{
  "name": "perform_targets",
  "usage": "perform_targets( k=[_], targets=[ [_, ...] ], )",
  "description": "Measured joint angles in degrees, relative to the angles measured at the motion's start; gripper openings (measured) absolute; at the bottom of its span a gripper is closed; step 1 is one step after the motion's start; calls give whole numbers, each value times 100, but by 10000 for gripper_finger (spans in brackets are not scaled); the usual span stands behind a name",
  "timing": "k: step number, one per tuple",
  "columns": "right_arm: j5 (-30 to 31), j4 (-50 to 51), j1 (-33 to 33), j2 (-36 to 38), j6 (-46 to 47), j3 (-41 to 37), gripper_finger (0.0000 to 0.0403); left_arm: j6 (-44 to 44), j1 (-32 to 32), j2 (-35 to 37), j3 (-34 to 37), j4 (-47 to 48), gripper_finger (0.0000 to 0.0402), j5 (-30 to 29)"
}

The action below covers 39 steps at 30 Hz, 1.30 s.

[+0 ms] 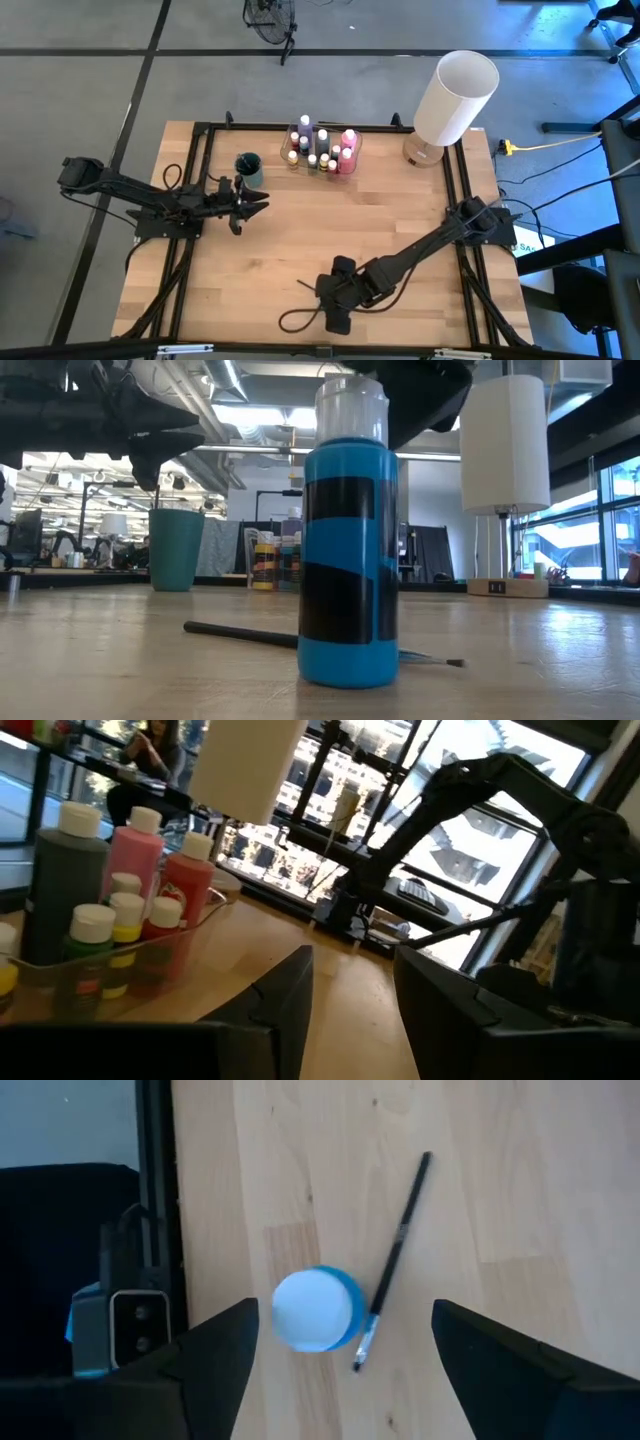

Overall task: Pick & Place Paint Supplies
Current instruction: Put the blue paint bottle into the transparent bin

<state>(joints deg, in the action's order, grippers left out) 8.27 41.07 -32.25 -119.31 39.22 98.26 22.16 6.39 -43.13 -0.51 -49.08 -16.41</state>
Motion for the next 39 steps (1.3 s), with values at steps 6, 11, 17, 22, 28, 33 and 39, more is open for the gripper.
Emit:
perform_targets(
  k=[6, 11, 17, 22, 28, 33, 39],
  targets=[
    [8, -68, 12, -53, 65, 4, 301, 117, 0, 0, 0, 0, 139, -452],
    [-108, -165, 29, -271, 21, 0, 301, 288, 0, 0, 0, 37, 137, -449],
    [-116, -252, 32, -308, -63, 0, 301, 428, 0, -66, 0, 47, 139, -314],
    [-97, -236, 35, -308, -70, 0, 299, 432, 0, -92, 0, 61, 141, -166],
    [94, -248, 102, -308, -107, 0, 260, 430, 0, -90, 0, 44, 140, -167],
    [72, -231, 133, -308, -89, 0, 194, 429, 0, -90, 0, 45, 140, -100],
    [59, -312, 133, -306, 88, 13, 114, 425, 0, -90, 0, 75, 140, 155]
  ],
)
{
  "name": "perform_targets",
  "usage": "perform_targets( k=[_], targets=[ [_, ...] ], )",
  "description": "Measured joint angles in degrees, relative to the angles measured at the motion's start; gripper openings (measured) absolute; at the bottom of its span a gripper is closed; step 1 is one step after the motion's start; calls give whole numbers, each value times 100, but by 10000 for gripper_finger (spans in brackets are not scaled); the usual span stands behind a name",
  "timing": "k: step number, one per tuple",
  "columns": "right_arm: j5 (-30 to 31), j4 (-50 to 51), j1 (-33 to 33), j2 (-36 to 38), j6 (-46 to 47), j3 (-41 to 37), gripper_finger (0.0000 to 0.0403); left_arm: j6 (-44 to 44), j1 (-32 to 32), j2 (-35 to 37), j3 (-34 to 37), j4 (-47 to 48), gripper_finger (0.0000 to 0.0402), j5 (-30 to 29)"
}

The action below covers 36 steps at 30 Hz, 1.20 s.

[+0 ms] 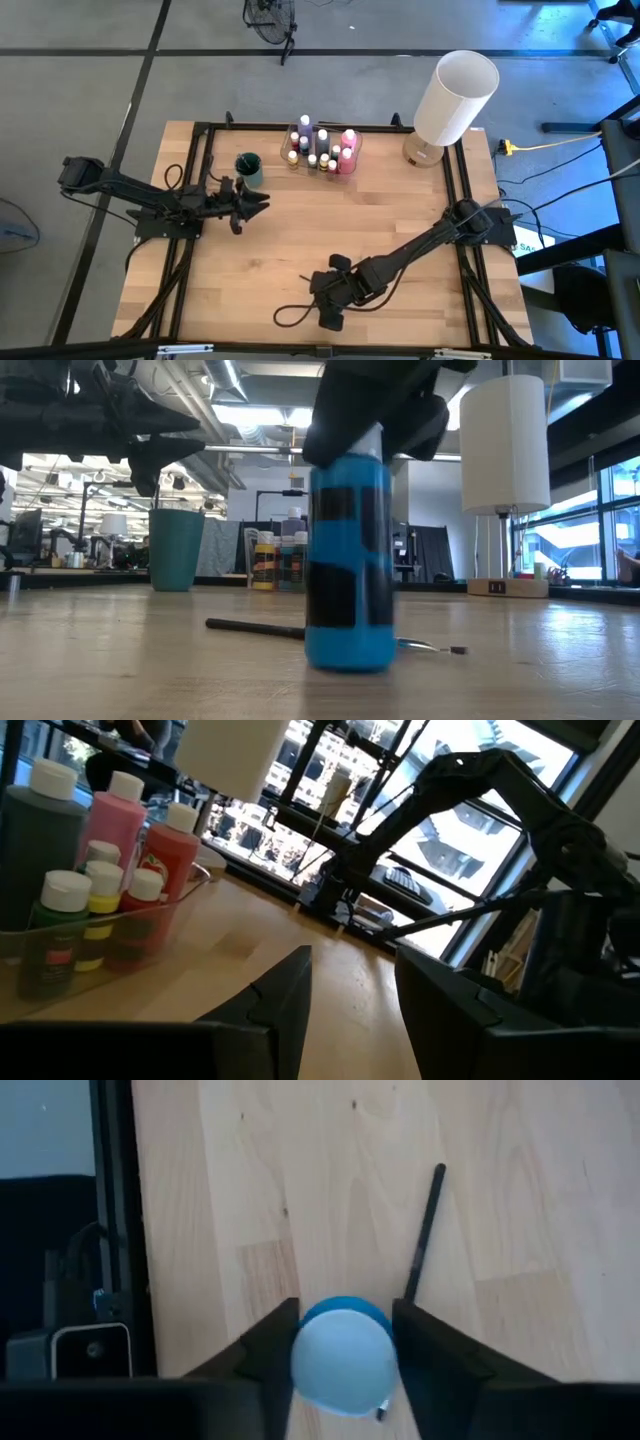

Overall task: Pick & Place Paint Supplies
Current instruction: Put the blue paint bottle into the transparent bin

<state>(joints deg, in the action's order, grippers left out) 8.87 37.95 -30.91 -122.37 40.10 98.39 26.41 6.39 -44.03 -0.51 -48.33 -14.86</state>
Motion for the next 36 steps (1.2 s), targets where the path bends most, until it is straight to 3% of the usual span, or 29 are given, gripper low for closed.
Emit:
perform_targets(
  k=[9, 12, 19, 27, 32, 36],
  targets=[
    [11, -4, -2, -4, -269, 85, 115, -296, -1, 0, 0, 63, 135, 514],
    [216, -30, -61, -9, -582, 354, 115, -1029, 54, 1, 0, 11, 129, 693],
    [1408, 222, -286, -7, -1367, 1168, 115, -2941, 825, 0, -30, -127, 110, 693],
    [2046, 562, -86, -7, -2266, 1881, 115, -3846, 1770, -103, -417, -132, 99, -345],
    [2117, 976, 247, 0, -2429, 2289, 115, -3930, 1863, -375, -565, -131, 110, -641],
    [1933, 789, 448, 5, -2745, 2435, 115, -3745, 1760, -593, -612, -117, 140, -703]
  ],
)
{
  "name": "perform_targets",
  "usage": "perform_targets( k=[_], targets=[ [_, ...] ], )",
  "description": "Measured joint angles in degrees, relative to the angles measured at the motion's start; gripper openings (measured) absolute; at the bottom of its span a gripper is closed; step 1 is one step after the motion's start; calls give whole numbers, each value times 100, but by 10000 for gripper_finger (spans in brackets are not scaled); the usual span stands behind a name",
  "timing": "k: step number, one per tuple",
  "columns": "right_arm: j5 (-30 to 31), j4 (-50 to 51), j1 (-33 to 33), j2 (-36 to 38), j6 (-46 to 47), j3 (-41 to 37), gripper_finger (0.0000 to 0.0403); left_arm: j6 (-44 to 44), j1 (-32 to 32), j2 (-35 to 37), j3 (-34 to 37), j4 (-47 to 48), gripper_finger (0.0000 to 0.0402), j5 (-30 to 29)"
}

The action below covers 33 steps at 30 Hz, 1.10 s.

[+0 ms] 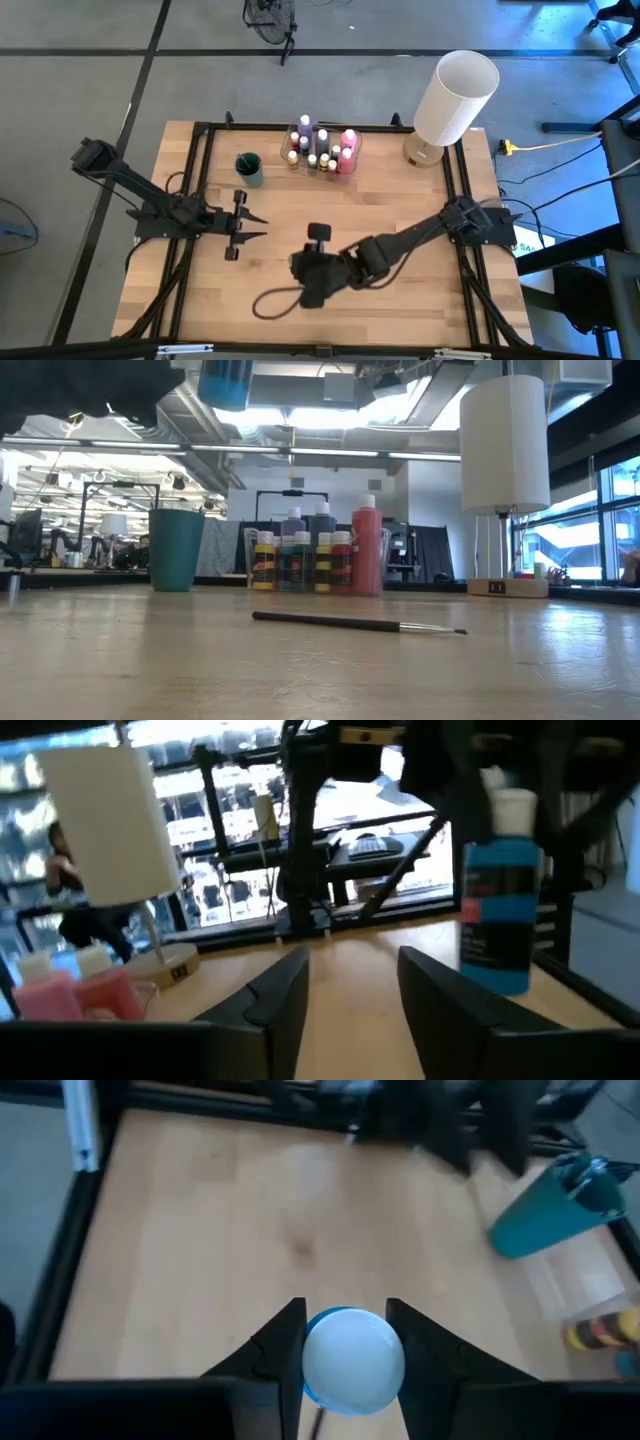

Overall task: Pick & Place Paint Supplies
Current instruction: Put the blue paint bottle into the transparent bin

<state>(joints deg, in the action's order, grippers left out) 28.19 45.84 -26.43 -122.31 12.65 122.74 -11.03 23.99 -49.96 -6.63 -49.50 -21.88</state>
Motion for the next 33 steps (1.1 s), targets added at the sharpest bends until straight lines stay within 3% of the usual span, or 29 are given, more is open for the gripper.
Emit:
perform_targets(
  k=[7, 10, 17, 25, 33],
  targets=[
    [-139, -53, 270, -3, -316, -2, 115, 972, -142, -413, -334, -5, 229, 44],
    [-139, -2, 373, -3, -327, -2, 115, 958, -133, -680, -532, -1, 251, 273],
    [-136, -43, 503, -3, -416, -4, 115, 717, -116, -1331, -845, 0, 256, 1183],
    [-139, -135, 546, -3, -544, -7, 115, 219, -130, -1839, -1120, -1, 258, 683],
    [-231, -194, 560, -3, -606, -7, 115, 69, -197, -2231, -1365, 1, 256, 679]
  ],
)
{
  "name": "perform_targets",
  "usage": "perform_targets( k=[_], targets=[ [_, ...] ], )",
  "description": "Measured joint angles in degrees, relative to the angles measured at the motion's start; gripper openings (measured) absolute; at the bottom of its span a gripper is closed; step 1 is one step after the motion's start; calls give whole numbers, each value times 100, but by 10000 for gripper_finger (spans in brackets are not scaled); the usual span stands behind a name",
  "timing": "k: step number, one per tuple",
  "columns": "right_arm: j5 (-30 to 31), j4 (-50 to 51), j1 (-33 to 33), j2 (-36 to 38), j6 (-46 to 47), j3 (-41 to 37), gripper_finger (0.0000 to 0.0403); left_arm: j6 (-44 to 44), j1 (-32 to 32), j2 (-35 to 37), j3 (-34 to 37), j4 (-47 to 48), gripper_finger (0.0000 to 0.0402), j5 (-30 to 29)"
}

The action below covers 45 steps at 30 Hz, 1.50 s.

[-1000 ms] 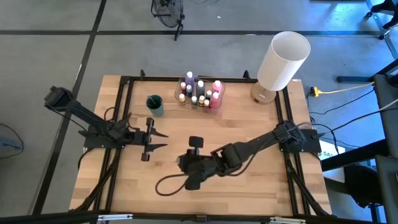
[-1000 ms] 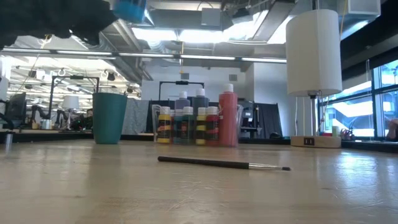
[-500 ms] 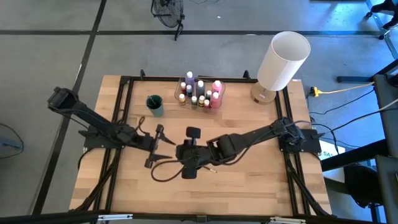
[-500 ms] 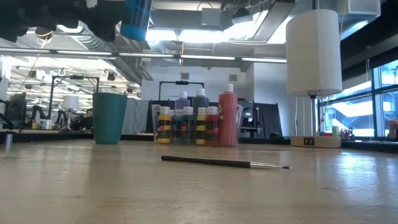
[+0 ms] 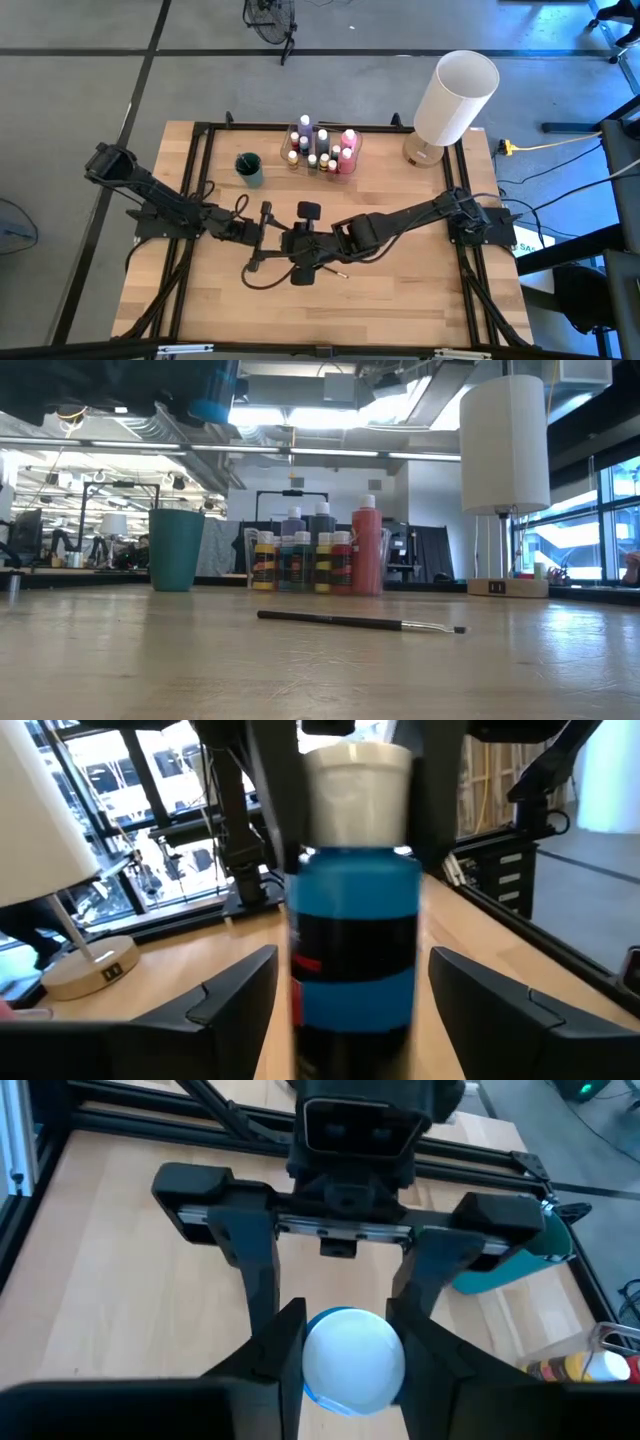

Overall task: Pick & Place Paint Supplies
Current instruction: Put the blue paint bottle into the transparent bin

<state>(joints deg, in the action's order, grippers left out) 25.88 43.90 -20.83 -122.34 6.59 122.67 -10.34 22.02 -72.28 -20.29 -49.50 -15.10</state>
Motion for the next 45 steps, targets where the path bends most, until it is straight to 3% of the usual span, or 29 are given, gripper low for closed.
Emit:
perform_targets(
  k=[5, 12, 19, 25, 32, 36, 40, 43, 45],
  targets=[
    [-87, -10, 17, 0, 0, 0, 115, -258, -1, -43, -16, 5, 235, -23],
    [-209, 9, 20, 0, 69, 0, 115, -302, 0, -41, -16, -1, 173, -17],
    [-285, -2, 28, 0, 125, 0, 155, -237, 2, -41, -16, 2, 122, -77],
    [681, 248, -112, 27, 210, -4, 216, 102, -3, -41, -16, -1, 125, -306],
    [2450, 1808, -903, 96, 704, 296, 274, -80, 162, -39, -14, -37, 126, -809],
    [2905, 2211, -1293, 112, 1113, 378, 290, -356, 272, -37, -14, -620, 126, -1094],
    [3590, 2443, -1511, 107, 1813, 378, 299, -701, 357, -34, -14, -1508, 126, -634],
    [3818, 2556, -1550, 107, 2236, 378, 302, -859, 412, -34, -14, -2204, 126, 133],
    [3864, 2456, -1536, 107, 2390, 378, 302, -842, 431, -32, -14, -2637, 127, 272]
  ],
)
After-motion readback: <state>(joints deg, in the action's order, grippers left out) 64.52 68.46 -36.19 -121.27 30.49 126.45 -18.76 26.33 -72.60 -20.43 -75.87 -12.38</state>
